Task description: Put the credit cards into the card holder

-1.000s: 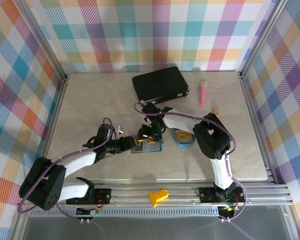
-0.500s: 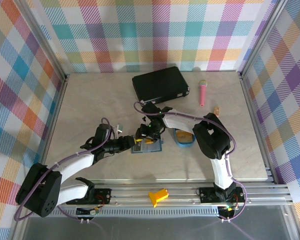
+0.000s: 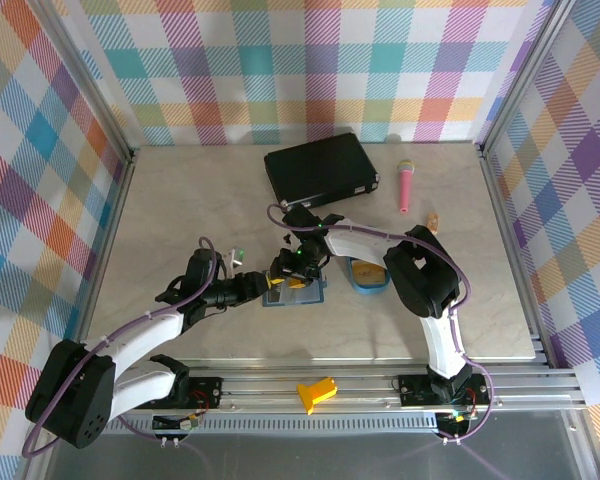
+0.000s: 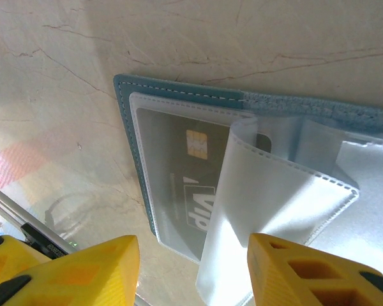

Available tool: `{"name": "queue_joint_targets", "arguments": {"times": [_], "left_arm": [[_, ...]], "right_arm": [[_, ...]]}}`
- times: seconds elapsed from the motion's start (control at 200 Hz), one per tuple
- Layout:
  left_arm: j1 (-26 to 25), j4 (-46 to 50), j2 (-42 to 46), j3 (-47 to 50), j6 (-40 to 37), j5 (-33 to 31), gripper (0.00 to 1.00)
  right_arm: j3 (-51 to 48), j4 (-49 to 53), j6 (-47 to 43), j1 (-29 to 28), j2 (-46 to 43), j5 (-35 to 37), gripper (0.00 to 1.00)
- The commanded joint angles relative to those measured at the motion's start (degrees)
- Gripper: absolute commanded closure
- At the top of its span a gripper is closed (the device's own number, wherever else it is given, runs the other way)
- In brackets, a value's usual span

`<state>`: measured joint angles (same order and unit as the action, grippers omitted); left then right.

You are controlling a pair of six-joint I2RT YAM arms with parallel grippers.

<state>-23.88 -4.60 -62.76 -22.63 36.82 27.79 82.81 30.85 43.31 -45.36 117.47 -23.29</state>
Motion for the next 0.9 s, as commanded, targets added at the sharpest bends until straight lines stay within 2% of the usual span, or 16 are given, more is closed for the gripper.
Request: {"name": "queue_joint_targets", "arguments": {"times": [0.0,0.33,0.74,0.895], "left_arm": [[-0.5,0.6,0.5,0.7,0.4,0.2,0.54],[-0.8,-2.8,0.3,1.2,2.1,1.3,0.54],[-3.0,-5.0,0.5,2.3,3.7,0.2,0.54],[-4.2,-7.0,-0.7,2.0,3.7,1.6,0.54]], "right_arm": [[0.6,-0.7,0.9,0.1,1.1,-1.5,0.52],[0.6,-1.8,1.4,0.0,1.5,-2.7,0.52],[1.6,-2.1,1.6,0.0,2.0,-3.5,0.53],[1.8,-2.2,1.7,0.0,2.2,-3.7,0.52]]}}
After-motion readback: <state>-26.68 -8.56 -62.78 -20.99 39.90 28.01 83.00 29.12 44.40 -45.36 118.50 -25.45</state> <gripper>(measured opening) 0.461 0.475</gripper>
